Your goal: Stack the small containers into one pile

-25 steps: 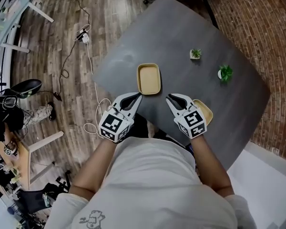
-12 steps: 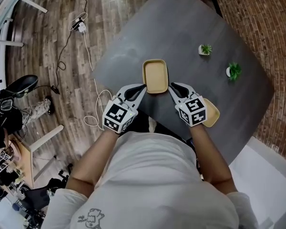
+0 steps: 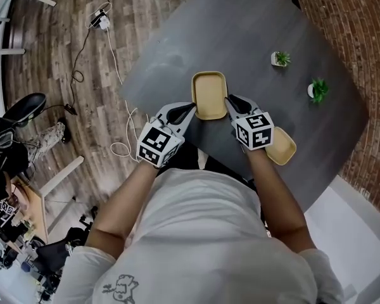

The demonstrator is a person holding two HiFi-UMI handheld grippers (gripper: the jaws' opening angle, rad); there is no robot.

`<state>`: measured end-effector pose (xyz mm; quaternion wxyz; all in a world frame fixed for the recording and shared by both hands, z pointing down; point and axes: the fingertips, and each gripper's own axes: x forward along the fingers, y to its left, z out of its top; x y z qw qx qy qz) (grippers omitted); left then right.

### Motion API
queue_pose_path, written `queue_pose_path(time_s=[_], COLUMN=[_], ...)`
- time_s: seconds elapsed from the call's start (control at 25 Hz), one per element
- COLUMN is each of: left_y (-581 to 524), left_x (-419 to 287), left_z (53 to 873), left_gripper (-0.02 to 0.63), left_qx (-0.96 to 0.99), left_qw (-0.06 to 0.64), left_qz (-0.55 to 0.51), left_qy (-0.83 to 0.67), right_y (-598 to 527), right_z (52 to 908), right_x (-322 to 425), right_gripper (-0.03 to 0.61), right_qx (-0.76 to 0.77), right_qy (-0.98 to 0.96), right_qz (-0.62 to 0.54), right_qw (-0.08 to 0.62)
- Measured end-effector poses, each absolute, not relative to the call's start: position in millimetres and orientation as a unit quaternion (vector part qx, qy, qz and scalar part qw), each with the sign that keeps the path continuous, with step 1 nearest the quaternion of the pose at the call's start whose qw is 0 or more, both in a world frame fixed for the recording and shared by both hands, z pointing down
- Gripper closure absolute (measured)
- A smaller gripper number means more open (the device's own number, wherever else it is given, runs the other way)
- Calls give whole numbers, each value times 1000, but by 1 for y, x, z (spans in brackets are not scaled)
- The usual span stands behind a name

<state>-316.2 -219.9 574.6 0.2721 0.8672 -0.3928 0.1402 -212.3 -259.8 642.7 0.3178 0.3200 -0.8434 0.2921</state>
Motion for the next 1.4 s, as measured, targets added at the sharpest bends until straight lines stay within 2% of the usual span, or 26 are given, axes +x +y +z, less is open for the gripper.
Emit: queue_pose_path(time_s=[0.72, 1.4], left_y=[-235, -228], left_x=[-328, -336], left_z=[601, 601], left_gripper=[603, 603], left_qx=[861, 856], left_qw=[300, 303], left_qz=[150, 147], left_qy=[-383, -393], right_y=[-275, -275], right_z=[686, 674], right_x=[-215, -226], right_gripper=[508, 555], right_qx=[343, 342], right_qy=[-805, -813], right_qz=[357, 361], right_qw=[328, 303])
